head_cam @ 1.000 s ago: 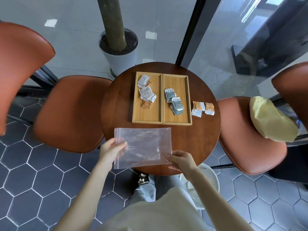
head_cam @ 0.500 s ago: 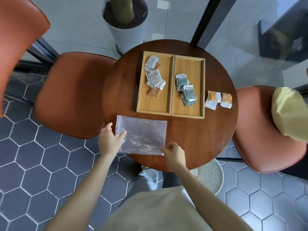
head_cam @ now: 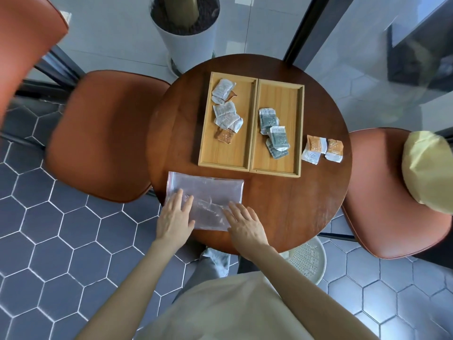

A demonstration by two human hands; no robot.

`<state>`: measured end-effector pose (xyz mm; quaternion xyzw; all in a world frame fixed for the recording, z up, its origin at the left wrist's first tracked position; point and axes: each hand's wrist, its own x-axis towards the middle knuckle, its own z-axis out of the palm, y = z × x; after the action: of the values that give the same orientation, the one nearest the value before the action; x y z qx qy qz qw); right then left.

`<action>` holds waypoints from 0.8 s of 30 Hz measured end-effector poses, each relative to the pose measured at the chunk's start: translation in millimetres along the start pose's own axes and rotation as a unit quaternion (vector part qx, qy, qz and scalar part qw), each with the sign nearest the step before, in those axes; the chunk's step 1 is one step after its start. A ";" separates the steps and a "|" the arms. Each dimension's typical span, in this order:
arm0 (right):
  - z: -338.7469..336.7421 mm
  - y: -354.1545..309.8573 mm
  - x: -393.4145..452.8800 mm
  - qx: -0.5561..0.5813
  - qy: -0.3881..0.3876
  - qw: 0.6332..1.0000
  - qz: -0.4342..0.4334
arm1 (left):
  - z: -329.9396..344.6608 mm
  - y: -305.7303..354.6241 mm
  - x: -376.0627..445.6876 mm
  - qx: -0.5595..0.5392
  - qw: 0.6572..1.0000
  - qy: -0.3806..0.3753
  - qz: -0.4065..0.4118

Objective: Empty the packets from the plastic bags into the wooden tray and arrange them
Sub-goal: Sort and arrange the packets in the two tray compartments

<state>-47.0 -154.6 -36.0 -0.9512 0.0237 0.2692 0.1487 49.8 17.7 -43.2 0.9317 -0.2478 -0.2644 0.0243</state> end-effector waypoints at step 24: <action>-123.2 141.5 14.4 0.032 -0.030 0.987 0.155 | -117.6 153.1 130.7 0.034 0.992 -0.035 0.116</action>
<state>9.8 -325.7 18.1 -0.9222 0.1753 0.3167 0.1358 136.8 -188.6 22.0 0.8869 -0.3639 -0.2841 0.0144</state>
